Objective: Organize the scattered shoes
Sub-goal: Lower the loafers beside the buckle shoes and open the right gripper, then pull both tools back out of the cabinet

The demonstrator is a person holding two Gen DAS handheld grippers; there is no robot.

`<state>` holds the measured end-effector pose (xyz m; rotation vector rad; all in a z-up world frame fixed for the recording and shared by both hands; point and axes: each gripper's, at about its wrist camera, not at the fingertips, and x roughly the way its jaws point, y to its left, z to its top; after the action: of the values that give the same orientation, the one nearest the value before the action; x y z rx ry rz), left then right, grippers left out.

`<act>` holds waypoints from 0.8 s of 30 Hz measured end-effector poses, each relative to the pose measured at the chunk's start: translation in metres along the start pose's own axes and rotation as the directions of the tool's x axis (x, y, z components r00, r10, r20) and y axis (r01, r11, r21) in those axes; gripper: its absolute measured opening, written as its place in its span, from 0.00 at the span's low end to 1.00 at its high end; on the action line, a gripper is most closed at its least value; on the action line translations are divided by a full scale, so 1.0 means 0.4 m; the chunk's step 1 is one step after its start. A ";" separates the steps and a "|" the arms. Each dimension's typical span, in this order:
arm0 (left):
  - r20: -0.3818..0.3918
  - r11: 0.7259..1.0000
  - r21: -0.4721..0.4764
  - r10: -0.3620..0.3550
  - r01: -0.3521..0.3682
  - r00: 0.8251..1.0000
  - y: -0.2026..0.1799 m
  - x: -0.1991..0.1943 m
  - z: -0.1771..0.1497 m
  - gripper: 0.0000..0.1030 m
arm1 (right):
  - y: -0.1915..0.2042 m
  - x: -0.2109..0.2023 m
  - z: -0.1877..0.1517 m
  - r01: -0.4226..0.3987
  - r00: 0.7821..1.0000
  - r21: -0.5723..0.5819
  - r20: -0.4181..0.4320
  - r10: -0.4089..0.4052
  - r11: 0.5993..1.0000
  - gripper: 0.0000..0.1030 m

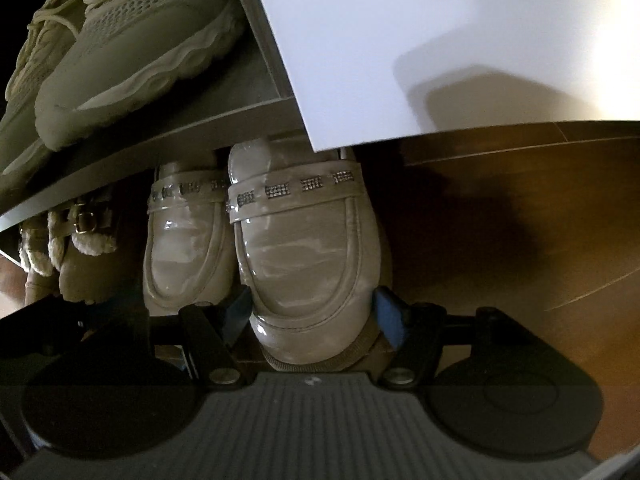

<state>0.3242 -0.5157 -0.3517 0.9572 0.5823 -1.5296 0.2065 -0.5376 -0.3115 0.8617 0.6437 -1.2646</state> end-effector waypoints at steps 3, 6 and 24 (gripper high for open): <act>-0.002 0.999 -0.043 0.009 -0.009 1.000 0.006 -0.046 -0.025 0.73 | -0.015 -0.040 -0.017 -0.028 1.000 -0.012 -0.008 0.028 1.000 0.66; -0.021 0.991 -0.129 0.018 -0.020 1.000 0.029 -0.152 -0.084 0.73 | -0.024 -0.131 -0.052 -0.017 0.999 -0.069 0.038 0.019 0.997 0.72; 0.146 0.942 -0.237 0.277 -0.238 0.950 0.113 -0.878 0.041 0.91 | 0.093 -0.646 -0.119 -0.093 0.978 -0.077 0.181 0.106 0.993 0.81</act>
<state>0.3580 -0.3412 -0.0449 0.6915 0.4637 -1.2704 0.1921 -0.3555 -0.1188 0.7022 0.4862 -1.2086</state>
